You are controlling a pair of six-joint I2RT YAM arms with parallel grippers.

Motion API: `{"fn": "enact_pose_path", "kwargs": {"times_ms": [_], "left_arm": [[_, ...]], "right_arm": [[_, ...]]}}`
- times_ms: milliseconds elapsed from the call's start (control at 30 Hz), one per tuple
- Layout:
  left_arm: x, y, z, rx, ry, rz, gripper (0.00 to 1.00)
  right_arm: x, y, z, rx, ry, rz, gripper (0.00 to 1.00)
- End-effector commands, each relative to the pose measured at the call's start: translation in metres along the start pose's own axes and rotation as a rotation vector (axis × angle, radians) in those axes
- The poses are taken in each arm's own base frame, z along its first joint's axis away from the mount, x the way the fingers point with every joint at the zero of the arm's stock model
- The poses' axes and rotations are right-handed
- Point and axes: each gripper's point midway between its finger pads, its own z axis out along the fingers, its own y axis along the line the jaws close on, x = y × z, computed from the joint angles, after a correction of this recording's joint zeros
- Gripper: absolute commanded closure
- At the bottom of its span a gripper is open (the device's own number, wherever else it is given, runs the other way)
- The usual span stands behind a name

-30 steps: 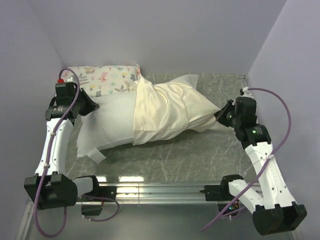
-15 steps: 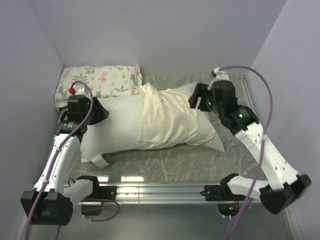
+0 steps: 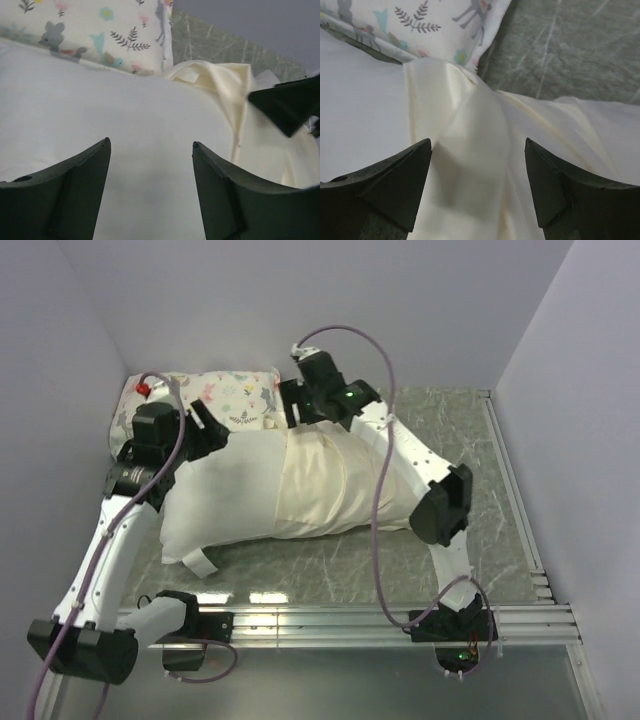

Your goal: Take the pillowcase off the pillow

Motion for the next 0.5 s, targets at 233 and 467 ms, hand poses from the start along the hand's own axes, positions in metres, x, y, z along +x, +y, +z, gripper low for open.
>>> {"fn": "enact_pose_path", "kwargs": {"times_ms": [233, 467], "left_arm": [[0.03, -0.05, 0.096, -0.004, 0.16, 0.006, 0.01], [0.12, -0.037, 0.095, 0.001, 0.263, -0.003, 0.18]], "right_arm": [[0.063, 0.011, 0.011, 0.075, 0.097, 0.015, 0.63], [0.109, -0.015, -0.024, 0.113, -0.005, 0.125, 1.0]]}}
